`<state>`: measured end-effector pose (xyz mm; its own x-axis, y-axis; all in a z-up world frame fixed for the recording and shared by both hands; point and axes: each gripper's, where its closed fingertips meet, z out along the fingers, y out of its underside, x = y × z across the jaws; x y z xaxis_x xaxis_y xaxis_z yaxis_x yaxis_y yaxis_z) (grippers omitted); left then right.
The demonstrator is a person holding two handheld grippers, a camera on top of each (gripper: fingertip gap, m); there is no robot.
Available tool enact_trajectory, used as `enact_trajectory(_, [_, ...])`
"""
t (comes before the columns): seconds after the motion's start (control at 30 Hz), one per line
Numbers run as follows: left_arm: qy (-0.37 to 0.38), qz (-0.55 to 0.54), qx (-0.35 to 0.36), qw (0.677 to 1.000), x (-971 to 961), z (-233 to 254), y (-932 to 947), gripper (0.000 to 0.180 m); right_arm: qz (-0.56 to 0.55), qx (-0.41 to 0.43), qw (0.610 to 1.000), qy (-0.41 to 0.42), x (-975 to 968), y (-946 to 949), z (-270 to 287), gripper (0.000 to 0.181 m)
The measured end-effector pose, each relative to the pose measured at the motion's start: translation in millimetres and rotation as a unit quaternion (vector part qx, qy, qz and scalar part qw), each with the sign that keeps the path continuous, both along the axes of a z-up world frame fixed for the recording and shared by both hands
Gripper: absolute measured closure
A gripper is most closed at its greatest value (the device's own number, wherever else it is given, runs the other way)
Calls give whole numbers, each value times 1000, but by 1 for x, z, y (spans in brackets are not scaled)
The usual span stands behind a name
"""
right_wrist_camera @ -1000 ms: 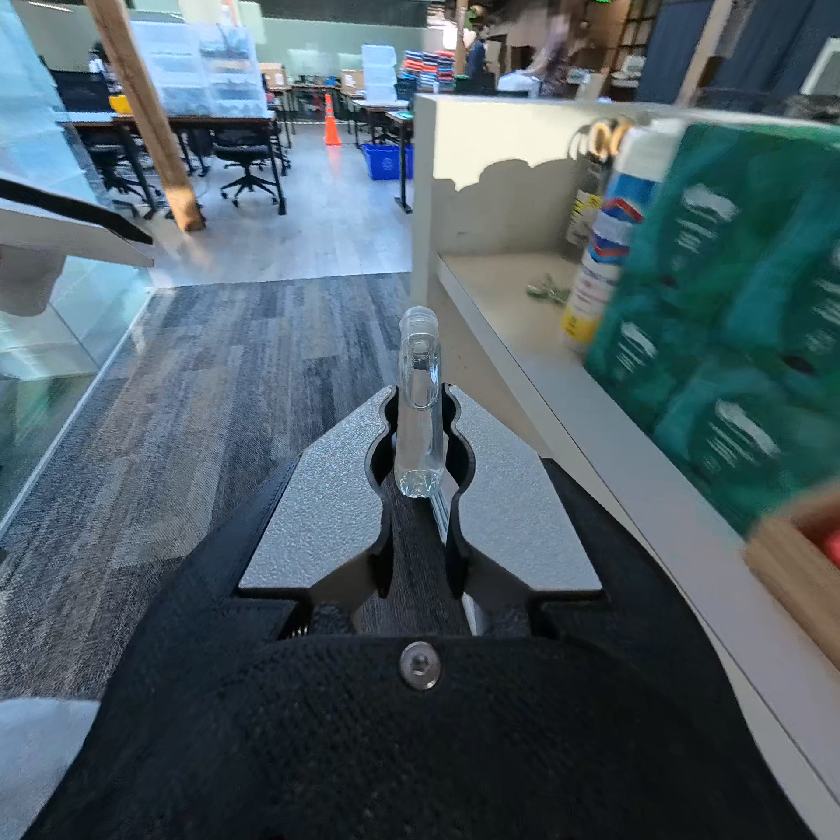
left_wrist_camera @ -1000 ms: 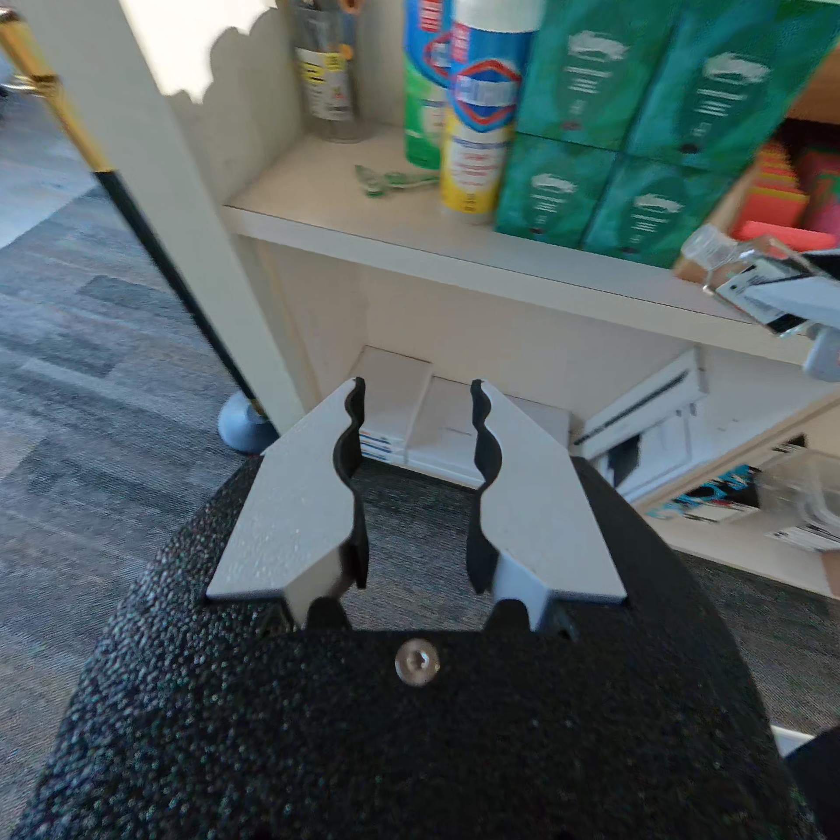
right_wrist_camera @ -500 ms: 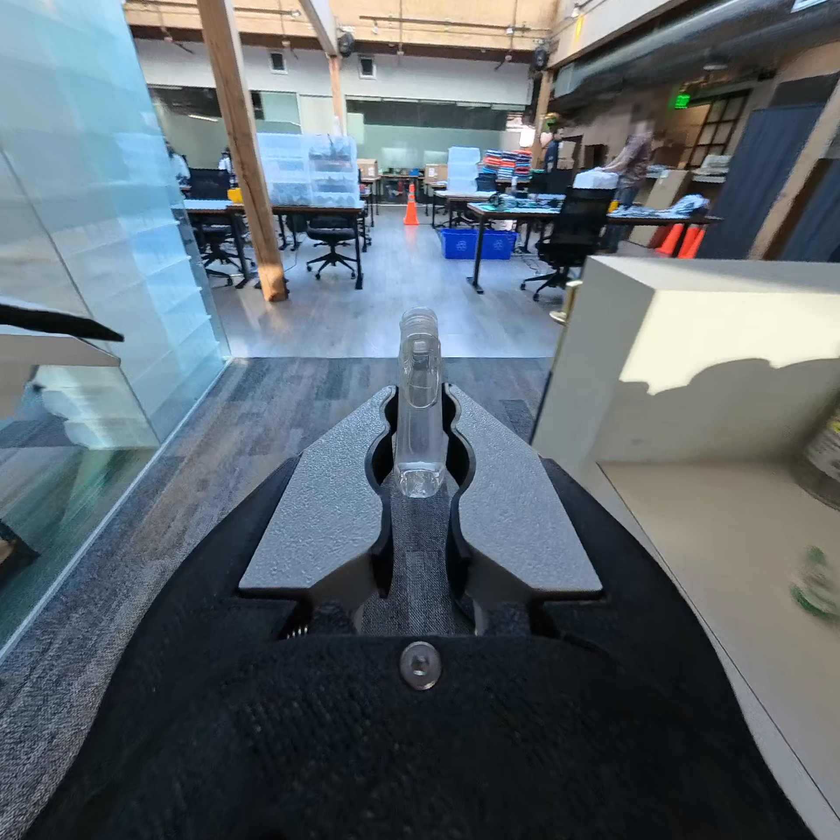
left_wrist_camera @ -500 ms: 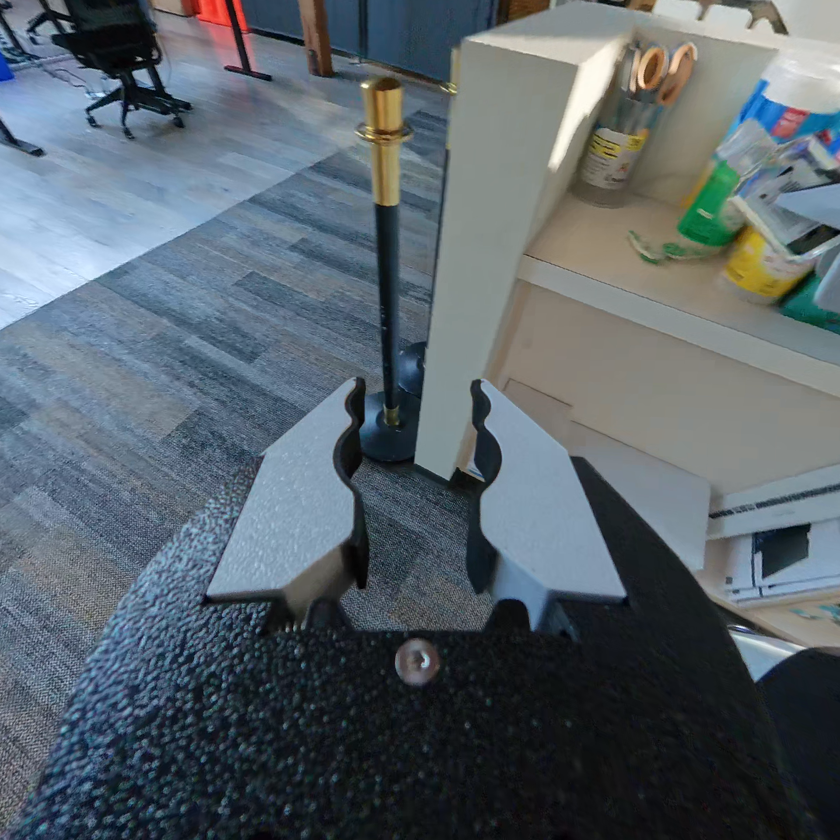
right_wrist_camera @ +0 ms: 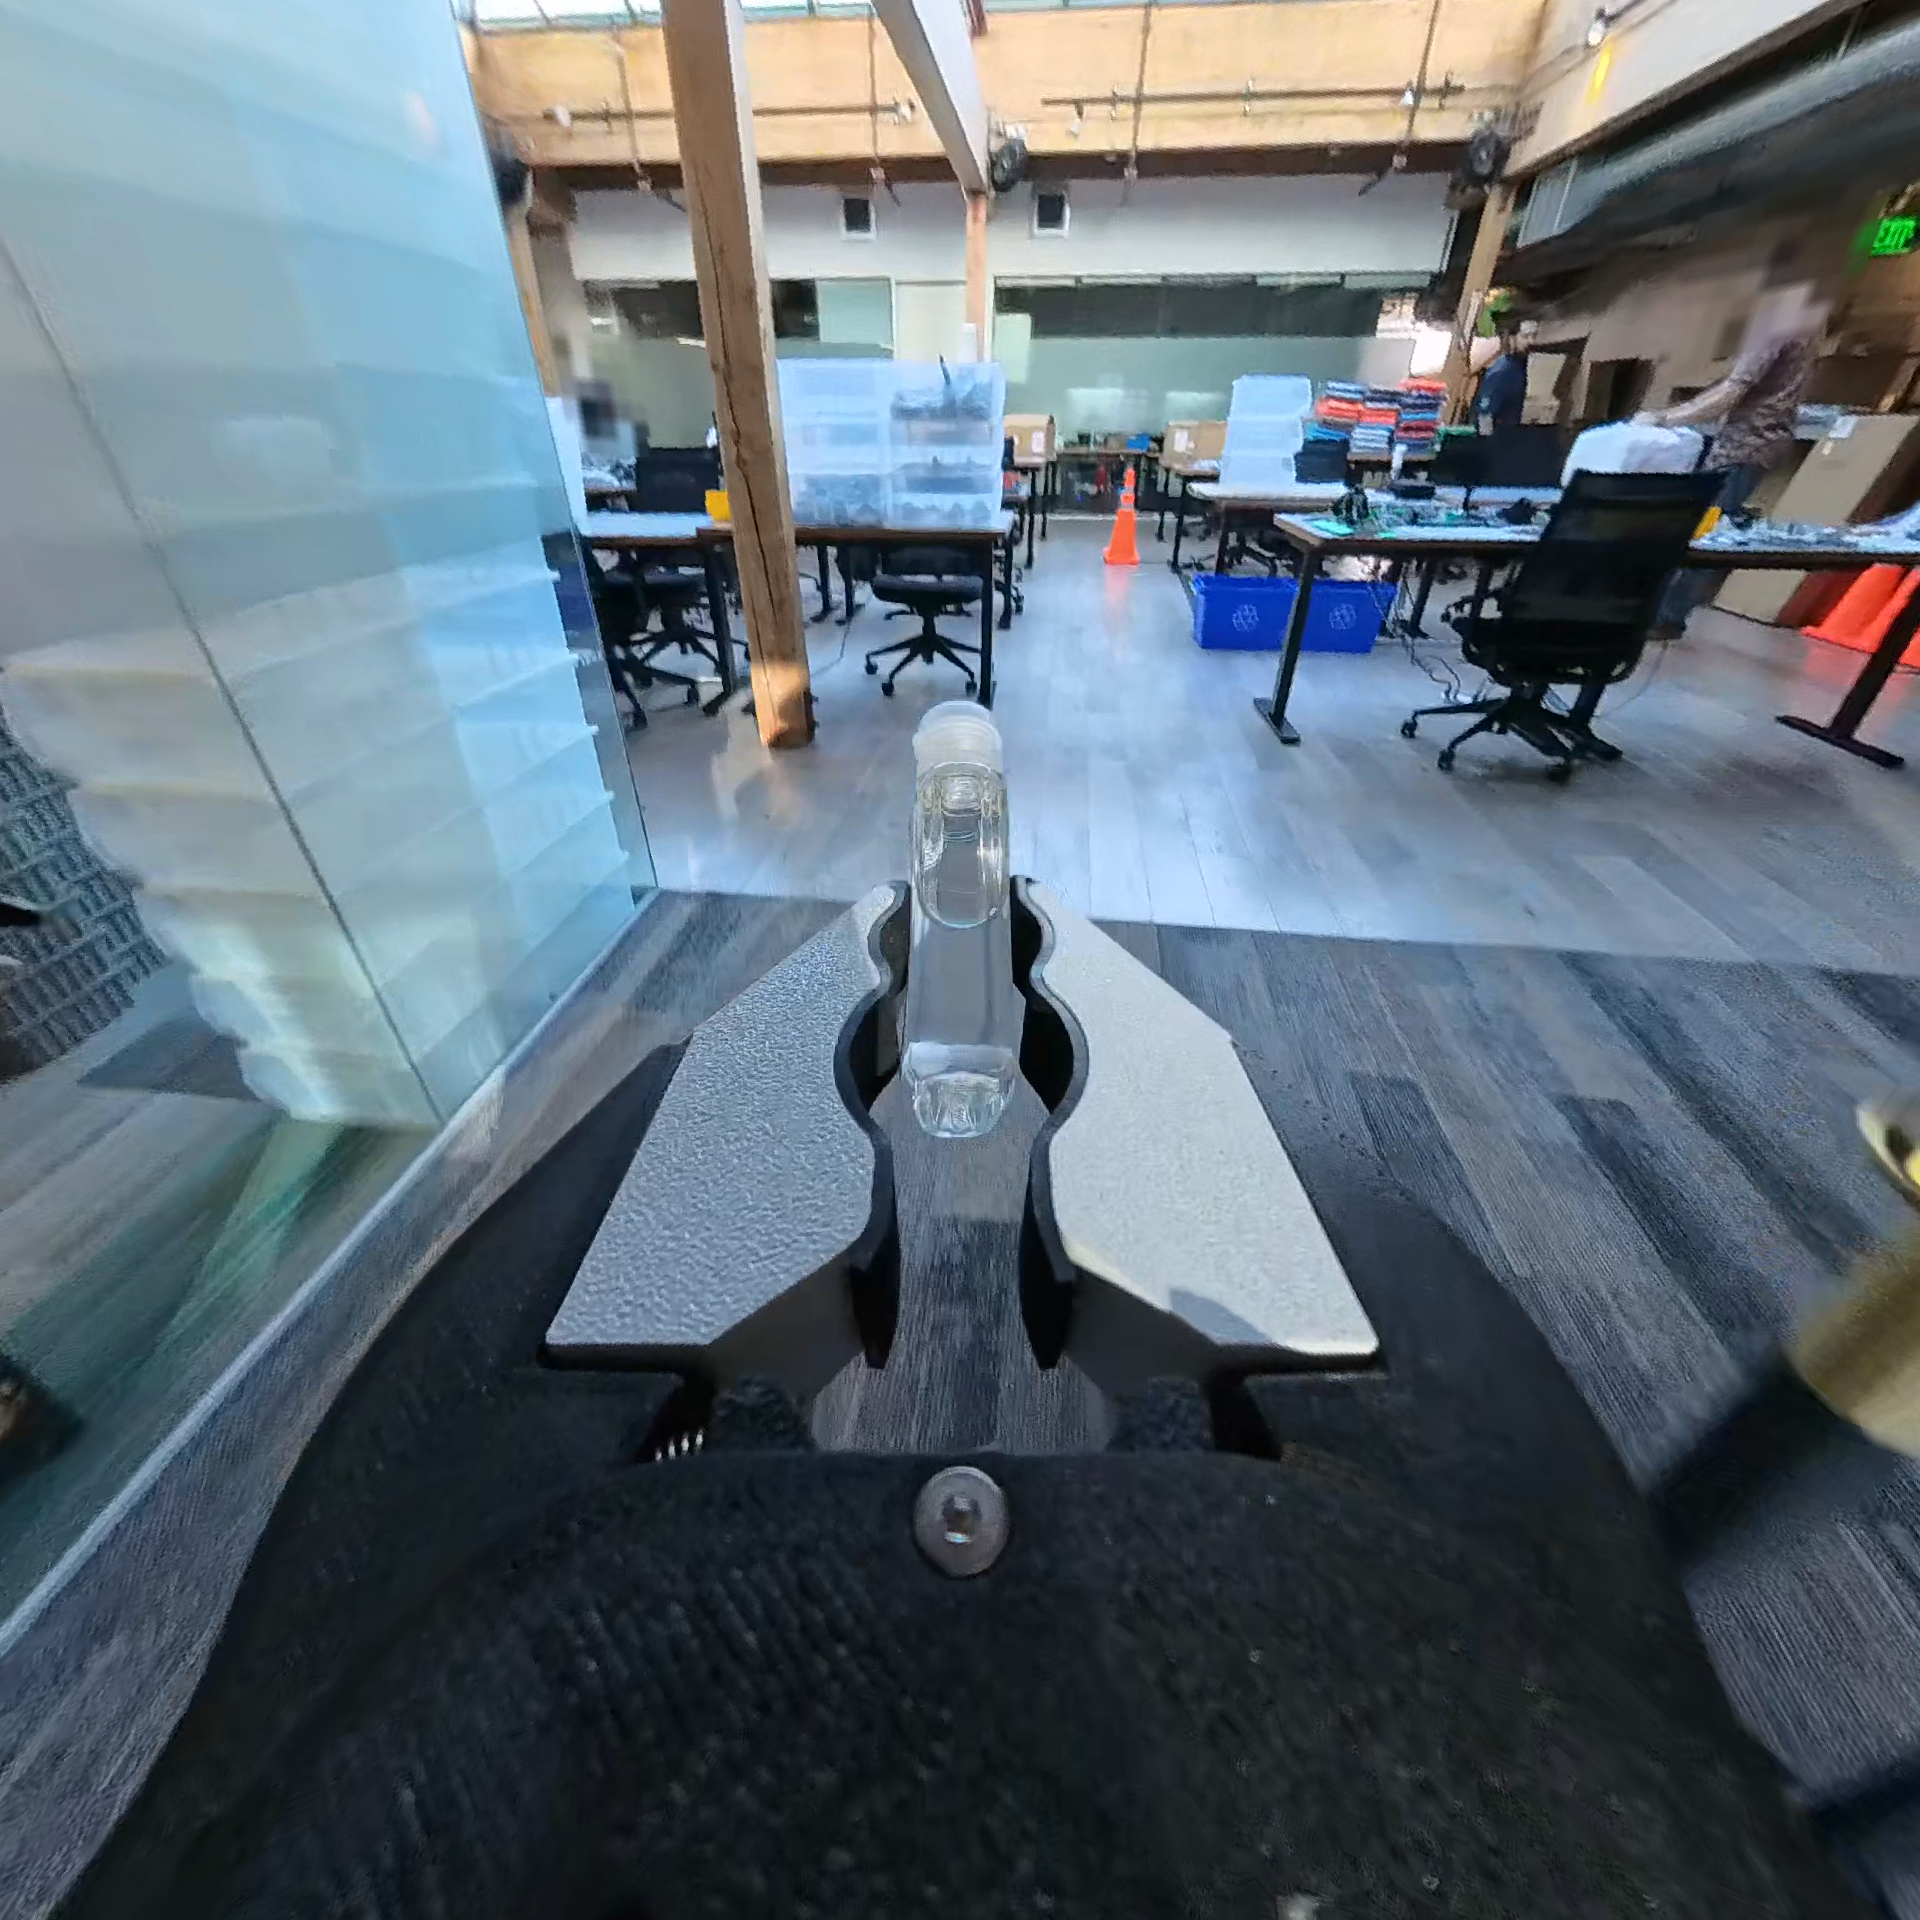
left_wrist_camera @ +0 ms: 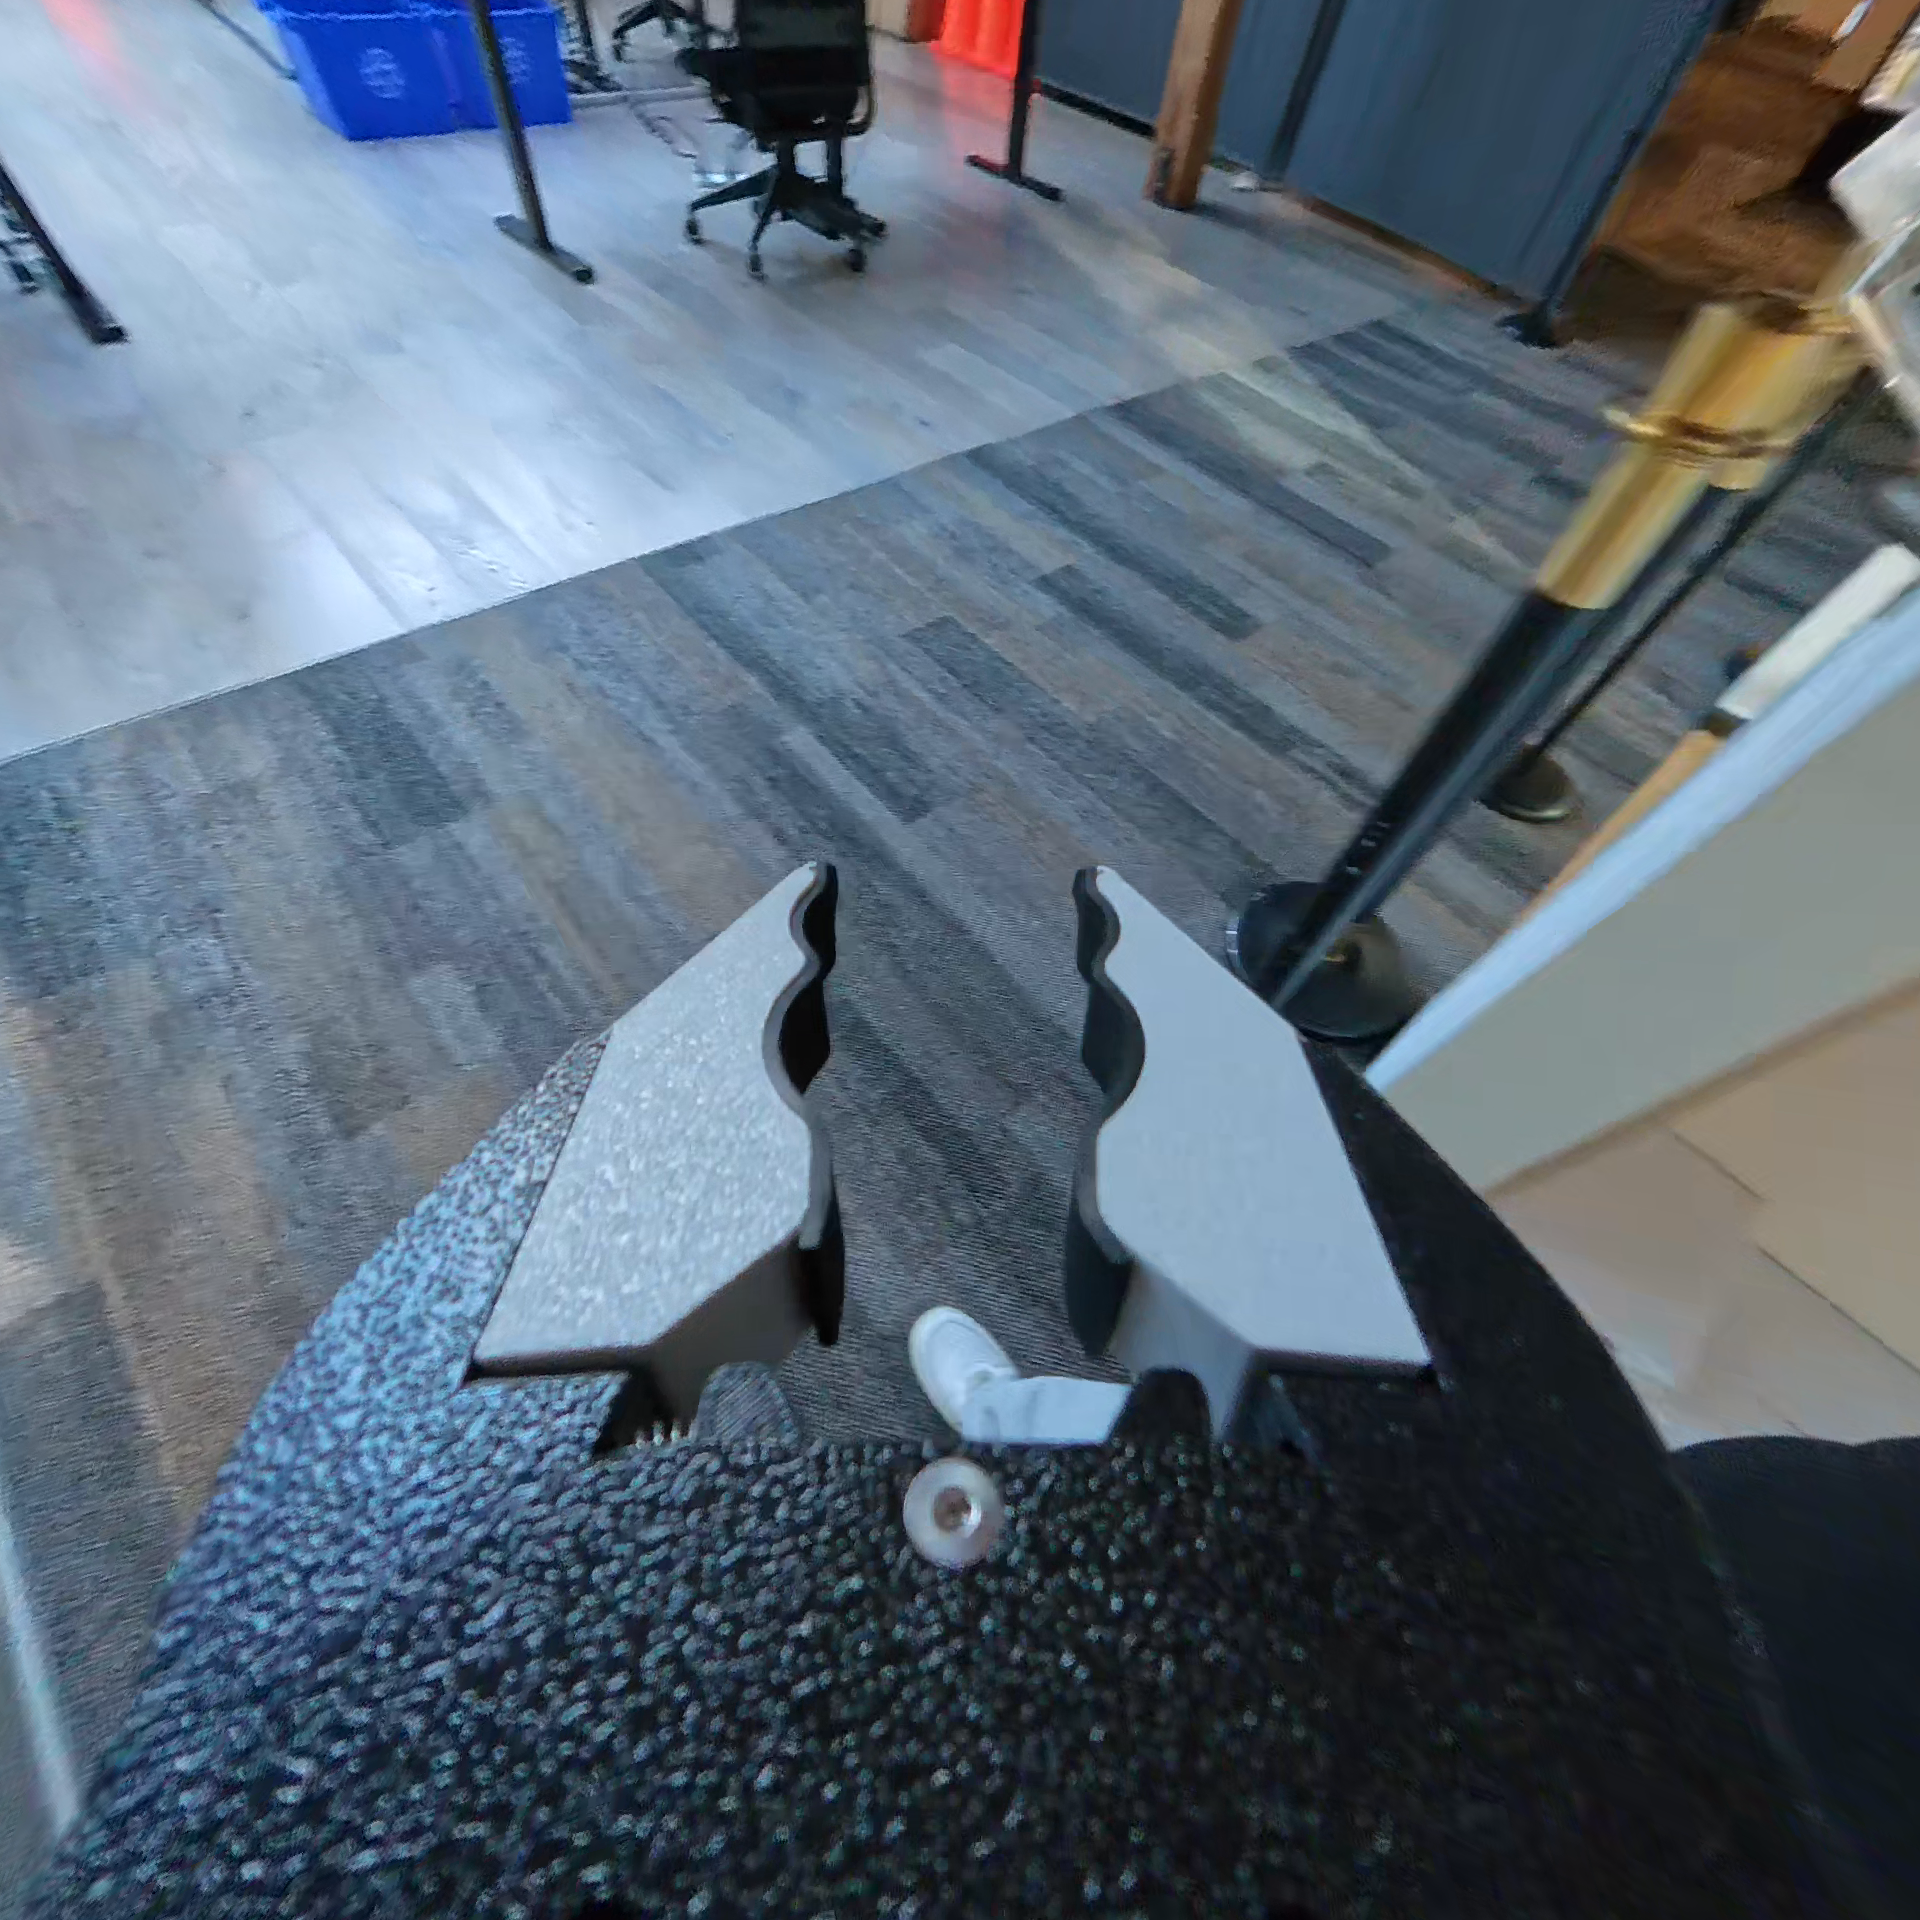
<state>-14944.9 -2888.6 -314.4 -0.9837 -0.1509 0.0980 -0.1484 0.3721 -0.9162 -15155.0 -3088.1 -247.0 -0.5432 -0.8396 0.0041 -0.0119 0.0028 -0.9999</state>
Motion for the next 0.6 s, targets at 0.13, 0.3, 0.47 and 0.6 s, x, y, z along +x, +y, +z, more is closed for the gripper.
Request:
enact_trajectory(0.13, [-1, 43, 8, 999, 118, 20, -52, 135, 34, 5, 999, -21, 123, -85, 20, 166])
enact_trajectory(0.3, [-33, 93, -3, 995, 242, 46, -97, 135, 100, -34, 994, -23, 278, -144, 58, 166])
enact_trajectory(0.47, [-18, 128, -2, 992, 360, 25, -141, 134, 153, -36, 987, -33, 419, -195, 72, 165])
enact_trajectory(0.6, [-50, 146, 22, 988, 481, 3, -185, 131, 178, -62, 982, -21, 535, -247, 75, 165])
